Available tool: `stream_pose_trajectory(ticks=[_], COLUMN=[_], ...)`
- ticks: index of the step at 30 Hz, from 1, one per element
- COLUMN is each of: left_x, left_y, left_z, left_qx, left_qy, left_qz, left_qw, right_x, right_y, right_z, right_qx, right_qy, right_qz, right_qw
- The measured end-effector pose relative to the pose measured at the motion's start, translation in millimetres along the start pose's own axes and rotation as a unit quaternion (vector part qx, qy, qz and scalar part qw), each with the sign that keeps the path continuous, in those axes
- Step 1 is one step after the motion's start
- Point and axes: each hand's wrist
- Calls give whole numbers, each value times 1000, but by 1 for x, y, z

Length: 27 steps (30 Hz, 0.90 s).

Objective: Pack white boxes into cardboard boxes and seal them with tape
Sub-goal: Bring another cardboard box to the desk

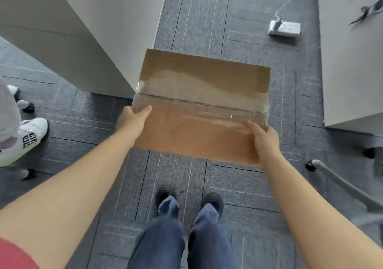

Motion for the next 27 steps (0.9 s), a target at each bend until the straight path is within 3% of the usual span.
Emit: stream_pose_trajectory(ticks=[5, 11, 18, 27], left_x=[60, 92, 73, 15], left_y=[75, 125, 175, 247], left_z=[-88, -159, -247, -338], left_qx=[-78, -141, -194, -247], left_qy=[-7, 17, 57, 49], left_qz=[32, 46, 26, -14], left_qw=[996, 989, 979, 968], right_x=[66, 130, 227, 360], right_y=[-71, -111, -142, -194], right_z=[-70, -109, -131, -132], right_qx=[22, 54, 127, 185], right_qy=[14, 35, 61, 86], right_qz=[7, 26, 24, 29], right_qw=[1000, 998, 990, 979])
Point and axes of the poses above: each hand's wrist, its own z-axis towards the middle knuckle, its own x-axis out of the back of the hand, y = z × x, and after that the axes turned 4 degrees about z, right-handed
